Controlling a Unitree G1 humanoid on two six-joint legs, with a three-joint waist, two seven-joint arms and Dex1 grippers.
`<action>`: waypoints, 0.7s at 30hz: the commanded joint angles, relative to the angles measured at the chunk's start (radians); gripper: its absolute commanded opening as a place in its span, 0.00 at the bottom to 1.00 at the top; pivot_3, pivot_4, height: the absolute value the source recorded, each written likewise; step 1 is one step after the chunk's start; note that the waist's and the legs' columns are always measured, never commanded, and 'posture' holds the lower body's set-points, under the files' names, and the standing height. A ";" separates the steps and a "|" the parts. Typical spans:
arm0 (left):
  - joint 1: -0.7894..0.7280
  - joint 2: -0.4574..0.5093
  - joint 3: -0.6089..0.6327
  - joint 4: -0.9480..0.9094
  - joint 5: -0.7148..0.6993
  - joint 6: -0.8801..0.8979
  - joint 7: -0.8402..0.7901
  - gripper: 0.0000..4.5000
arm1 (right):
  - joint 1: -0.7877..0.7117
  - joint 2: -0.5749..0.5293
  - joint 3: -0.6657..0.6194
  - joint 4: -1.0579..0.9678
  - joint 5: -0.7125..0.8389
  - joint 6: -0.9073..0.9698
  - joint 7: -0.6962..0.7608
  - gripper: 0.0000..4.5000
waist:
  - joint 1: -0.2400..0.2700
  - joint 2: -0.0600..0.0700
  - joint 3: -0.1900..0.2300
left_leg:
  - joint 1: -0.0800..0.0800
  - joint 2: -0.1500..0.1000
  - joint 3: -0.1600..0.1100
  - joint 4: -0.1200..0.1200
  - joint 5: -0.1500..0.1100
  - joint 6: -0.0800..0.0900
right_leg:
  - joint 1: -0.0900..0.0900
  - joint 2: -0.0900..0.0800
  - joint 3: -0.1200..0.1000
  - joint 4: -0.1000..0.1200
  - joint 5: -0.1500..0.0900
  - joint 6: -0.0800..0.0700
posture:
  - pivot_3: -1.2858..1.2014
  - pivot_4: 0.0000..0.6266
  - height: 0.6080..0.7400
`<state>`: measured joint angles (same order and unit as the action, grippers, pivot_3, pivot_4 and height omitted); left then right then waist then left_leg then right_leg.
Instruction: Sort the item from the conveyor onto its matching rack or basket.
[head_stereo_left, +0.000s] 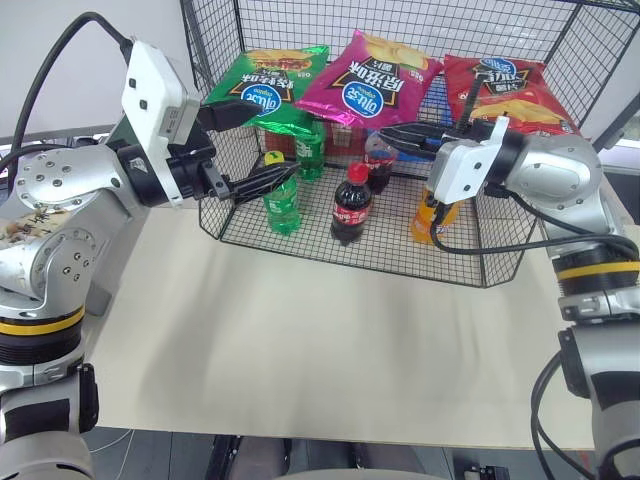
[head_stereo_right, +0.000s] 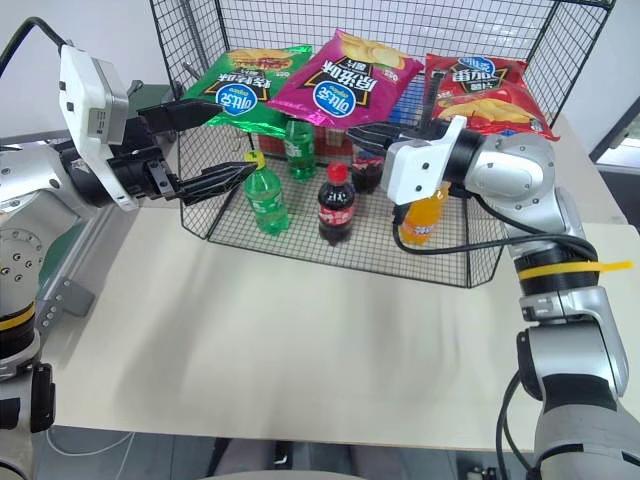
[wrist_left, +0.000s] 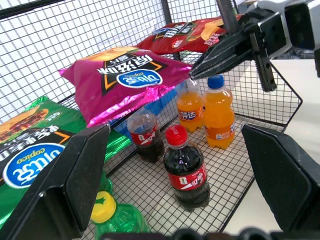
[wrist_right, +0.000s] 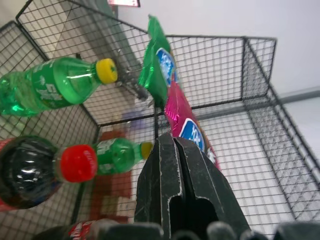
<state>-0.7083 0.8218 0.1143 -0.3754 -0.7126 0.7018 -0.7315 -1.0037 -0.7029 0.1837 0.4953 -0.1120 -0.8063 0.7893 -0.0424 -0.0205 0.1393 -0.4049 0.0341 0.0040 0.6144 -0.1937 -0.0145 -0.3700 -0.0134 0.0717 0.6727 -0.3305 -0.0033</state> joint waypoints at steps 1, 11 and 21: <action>-0.025 -0.007 0.037 -0.016 -0.001 -0.015 0.007 1.00 | -0.070 0.012 -0.018 0.103 0.055 -0.118 0.023 0.01 | -0.002 0.000 0.000 | 0.000 0.000 0.000 0.000 0.000 0.000 | 0.000 0.000 0.000 0.000 0.000 0.000 | 0.52 0.24 1.00; -0.020 -0.011 0.037 -0.018 0.012 -0.015 0.009 1.00 | -0.161 -0.002 -0.025 0.289 0.041 -0.228 0.053 0.07 | -0.002 0.000 0.000 | 0.000 0.000 0.000 0.000 0.000 0.000 | 0.000 -0.001 0.000 0.006 0.000 0.000 | 0.52 0.24 1.00; -0.011 -0.002 0.044 -0.019 0.020 -0.010 0.007 1.00 | -0.075 -0.032 -0.052 0.126 0.148 -0.142 0.092 0.80 | 0.000 0.000 0.000 | 0.000 0.000 -0.001 0.000 0.000 0.000 | 0.000 -0.001 0.000 0.007 0.000 0.000 | 0.52 0.24 1.00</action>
<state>-0.7081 0.8029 0.1215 -0.3774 -0.7035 0.7008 -0.7267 -1.0934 -0.7117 0.1752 0.7108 -0.0259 -0.9865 0.8749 -0.0423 -0.0204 0.1393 -0.4051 0.0342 0.0030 0.6149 -0.1937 -0.0146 -0.3696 -0.0140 0.0720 0.6801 -0.3305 -0.0033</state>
